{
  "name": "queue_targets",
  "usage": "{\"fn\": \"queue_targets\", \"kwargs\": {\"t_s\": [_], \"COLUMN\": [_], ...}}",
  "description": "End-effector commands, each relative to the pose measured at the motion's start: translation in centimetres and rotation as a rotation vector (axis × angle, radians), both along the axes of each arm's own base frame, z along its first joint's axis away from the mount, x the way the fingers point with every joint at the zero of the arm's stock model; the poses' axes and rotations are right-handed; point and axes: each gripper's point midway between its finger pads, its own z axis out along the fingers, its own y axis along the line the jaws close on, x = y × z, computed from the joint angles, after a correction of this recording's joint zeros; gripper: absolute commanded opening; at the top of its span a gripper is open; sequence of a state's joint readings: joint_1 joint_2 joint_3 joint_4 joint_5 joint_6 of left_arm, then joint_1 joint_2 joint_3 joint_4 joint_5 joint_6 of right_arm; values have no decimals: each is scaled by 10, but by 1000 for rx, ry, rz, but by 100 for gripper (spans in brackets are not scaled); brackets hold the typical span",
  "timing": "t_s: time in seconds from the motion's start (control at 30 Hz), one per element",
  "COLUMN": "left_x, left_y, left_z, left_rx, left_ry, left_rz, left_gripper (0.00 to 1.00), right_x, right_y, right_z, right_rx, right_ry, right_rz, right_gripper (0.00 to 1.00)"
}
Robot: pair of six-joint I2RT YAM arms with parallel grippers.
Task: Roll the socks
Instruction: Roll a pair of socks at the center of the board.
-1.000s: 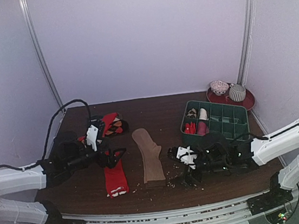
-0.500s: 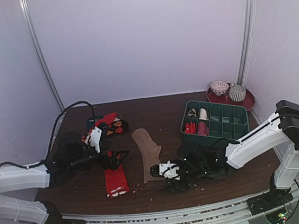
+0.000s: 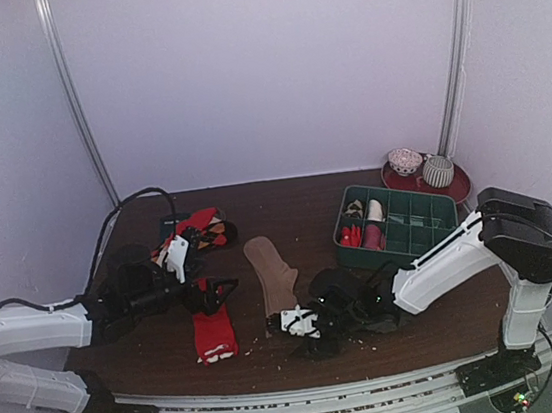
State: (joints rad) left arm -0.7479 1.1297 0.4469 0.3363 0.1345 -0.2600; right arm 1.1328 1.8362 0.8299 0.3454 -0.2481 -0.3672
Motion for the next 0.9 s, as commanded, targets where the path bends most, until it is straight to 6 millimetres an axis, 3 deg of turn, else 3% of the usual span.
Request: {"fn": "queue_targets", "kwargs": {"t_s": [0.0, 0.2, 0.37, 0.53, 0.73, 0.87], "left_x": [-1, -4, -5, -13, -39, -55], "left_y": [-2, -2, -2, -7, -26, -45], "left_z": [-1, -5, -10, -18, -20, -27], "left_rx": [-1, 4, 16, 16, -7, 9], "left_ry": [-7, 2, 2, 6, -26, -30], "left_rz": [-11, -23, -32, -85, -227, -322], "left_gripper": [94, 94, 91, 83, 82, 82], "right_x": [4, 4, 0, 8, 22, 33], "right_y": [-8, -22, -24, -25, -17, -13], "right_z": [-19, -43, -43, -21, 4, 5], "right_rx": [-66, -168, -192, -146, -130, -115], "right_ry": [21, 115, 314, 639, 958, 1124], "right_rz": [-41, -129, -188, -283, -337, -368], "right_gripper": [52, 18, 4, 0, 0, 0]}}
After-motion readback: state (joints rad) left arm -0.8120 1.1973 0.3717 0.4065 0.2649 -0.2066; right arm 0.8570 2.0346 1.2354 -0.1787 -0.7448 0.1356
